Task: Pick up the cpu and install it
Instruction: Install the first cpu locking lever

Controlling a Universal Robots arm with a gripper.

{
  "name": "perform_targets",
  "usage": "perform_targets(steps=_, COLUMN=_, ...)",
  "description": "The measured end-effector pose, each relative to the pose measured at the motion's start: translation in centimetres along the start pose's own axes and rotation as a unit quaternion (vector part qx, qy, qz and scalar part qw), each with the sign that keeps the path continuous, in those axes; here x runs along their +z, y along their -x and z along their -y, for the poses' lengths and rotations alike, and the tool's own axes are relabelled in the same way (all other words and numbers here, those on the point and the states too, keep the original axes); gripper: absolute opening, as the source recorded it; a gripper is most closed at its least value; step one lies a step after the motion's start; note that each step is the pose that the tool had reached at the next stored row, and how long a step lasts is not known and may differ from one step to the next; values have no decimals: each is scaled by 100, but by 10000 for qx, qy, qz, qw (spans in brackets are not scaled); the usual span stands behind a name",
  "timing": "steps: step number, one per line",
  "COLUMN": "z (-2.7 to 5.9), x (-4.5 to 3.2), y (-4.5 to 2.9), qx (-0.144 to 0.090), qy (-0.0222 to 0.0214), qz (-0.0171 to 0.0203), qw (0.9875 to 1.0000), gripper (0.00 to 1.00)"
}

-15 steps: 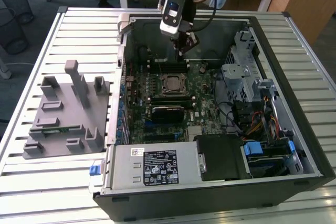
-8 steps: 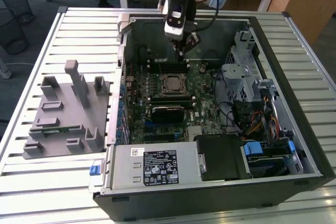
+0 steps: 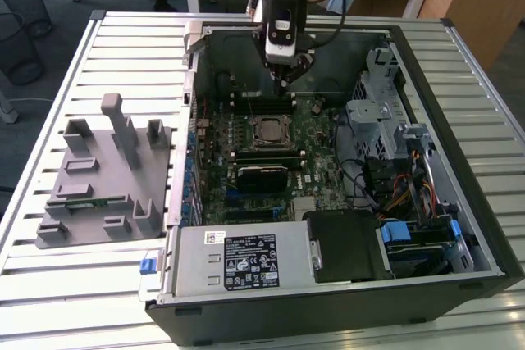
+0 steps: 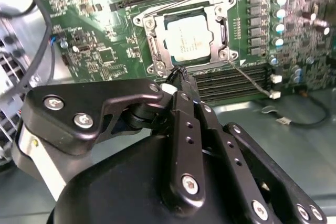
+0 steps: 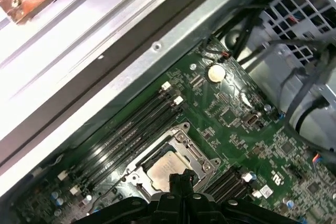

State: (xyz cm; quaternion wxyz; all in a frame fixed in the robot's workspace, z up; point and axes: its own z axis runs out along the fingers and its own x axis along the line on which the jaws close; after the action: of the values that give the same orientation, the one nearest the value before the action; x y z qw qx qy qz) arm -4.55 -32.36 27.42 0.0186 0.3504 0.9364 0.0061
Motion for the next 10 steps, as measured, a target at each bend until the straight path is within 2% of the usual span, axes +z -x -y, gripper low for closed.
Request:
perform_targets(steps=2, z=0, x=2, y=0, qx=-165, qy=3, qz=-2, qw=9999, gripper=11)
perform_targets(steps=7, z=6, x=6, y=-11, qx=-258, qy=5, qz=-3, qw=9997, gripper=11)
perform_targets(steps=10, z=7, x=13, y=-12, qx=-489, qy=12, qz=-9, qw=9988, gripper=11)
